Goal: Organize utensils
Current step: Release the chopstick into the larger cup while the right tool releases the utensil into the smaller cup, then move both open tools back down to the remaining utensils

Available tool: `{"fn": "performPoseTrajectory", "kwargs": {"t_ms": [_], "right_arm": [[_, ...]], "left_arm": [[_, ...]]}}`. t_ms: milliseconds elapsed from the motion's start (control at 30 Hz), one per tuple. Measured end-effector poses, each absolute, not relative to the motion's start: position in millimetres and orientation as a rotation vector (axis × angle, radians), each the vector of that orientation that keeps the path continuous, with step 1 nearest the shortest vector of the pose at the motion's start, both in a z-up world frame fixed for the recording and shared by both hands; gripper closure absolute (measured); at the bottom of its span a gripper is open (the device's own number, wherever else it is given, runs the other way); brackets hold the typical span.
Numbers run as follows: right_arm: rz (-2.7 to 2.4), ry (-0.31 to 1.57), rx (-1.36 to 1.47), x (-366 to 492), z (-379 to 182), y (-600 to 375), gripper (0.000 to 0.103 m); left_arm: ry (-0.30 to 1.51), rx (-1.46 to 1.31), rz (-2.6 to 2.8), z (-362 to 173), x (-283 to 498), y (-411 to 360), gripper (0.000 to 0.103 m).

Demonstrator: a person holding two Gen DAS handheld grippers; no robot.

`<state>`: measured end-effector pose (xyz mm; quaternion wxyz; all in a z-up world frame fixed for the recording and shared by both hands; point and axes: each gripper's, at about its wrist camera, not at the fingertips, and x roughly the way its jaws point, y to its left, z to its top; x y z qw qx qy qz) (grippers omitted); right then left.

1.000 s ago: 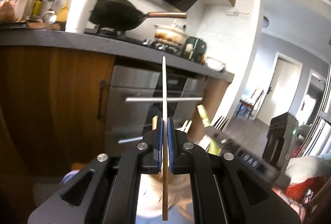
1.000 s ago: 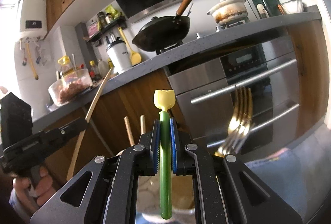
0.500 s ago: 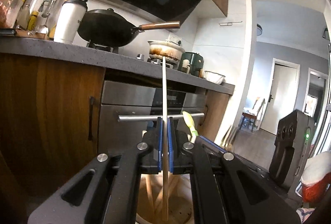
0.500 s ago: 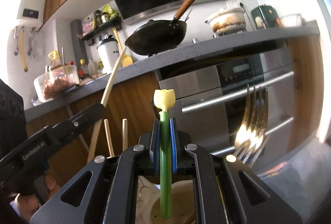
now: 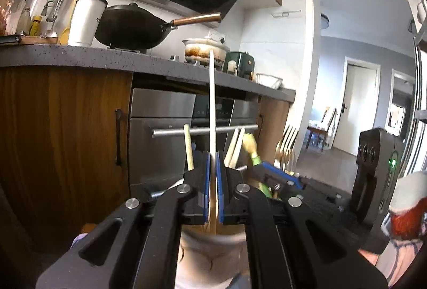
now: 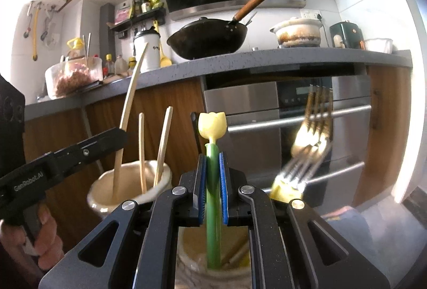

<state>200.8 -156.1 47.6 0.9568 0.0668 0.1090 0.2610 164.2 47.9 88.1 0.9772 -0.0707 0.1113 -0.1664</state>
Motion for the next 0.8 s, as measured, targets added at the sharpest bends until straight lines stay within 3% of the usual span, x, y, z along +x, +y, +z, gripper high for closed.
{"fn": "performPoseTrajectory", "kwargs": {"t_ms": [300,500,567,600,667,733,800], "right_arm": [[0.545,0.302,0.133,197,39,-162,0.091],[0.540,0.288,0.144,185,45,-170,0.068],[0.539,0.280,0.149,179,49,-175,0.062],[0.537,0.276,0.148,174,51,-179,0.058],[0.528,0.268,0.144,166,55,-185,0.048],[0.511,0.261,0.138,155,61,-193,0.025],[0.500,0.251,0.147,146,65,-204,0.011]], "left_arm": [[0.299,-0.120,-0.302,84,159,51,0.099],[0.302,-0.096,-0.281,89,152,49,0.095],[0.305,-0.088,-0.271,92,148,50,0.079],[0.307,-0.086,-0.261,93,146,50,0.066],[0.303,-0.087,-0.256,95,140,52,0.058],[0.309,-0.083,-0.248,98,135,54,0.053],[0.312,-0.080,-0.228,100,128,55,0.036]]}}
